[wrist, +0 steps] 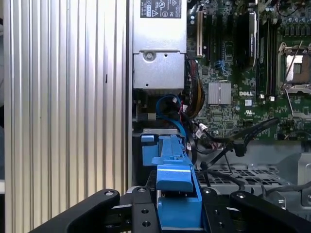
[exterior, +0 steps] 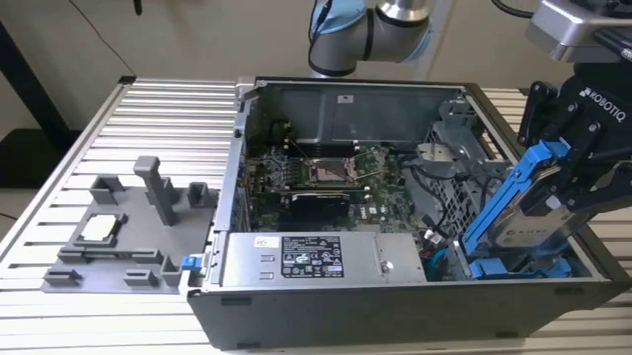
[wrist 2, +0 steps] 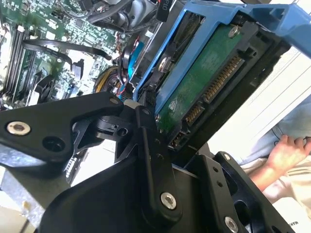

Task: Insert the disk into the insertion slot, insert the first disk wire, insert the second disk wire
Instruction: 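Insert the disk into the insertion slot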

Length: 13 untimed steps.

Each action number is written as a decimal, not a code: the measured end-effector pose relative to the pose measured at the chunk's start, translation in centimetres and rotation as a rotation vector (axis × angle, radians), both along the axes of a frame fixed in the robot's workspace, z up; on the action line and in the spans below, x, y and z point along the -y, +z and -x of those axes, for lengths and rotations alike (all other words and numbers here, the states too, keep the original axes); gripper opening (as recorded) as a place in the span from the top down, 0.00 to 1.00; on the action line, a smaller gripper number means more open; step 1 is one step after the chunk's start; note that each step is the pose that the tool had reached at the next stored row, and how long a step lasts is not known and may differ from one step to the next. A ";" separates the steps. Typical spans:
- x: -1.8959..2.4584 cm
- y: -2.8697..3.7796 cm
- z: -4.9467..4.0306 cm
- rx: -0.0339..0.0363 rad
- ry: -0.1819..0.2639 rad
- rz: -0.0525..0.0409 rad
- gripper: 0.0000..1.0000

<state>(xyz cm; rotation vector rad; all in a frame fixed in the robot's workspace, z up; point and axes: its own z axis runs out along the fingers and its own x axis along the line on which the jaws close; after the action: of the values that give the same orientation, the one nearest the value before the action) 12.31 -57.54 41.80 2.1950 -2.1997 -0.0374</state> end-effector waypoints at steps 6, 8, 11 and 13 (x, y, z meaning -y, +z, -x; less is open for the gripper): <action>0.00 -0.35 -0.04 0.0000 0.000 -0.0007 0.67; 0.00 -0.44 -0.09 0.0000 0.000 -0.0007 0.67; -0.01 -0.58 -0.14 0.0000 0.001 -0.0007 0.67; -0.03 -0.71 -0.17 0.0000 0.001 -0.0007 0.67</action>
<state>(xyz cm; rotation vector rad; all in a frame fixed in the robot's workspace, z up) 12.48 -57.51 41.09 2.1960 -2.1994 -0.0381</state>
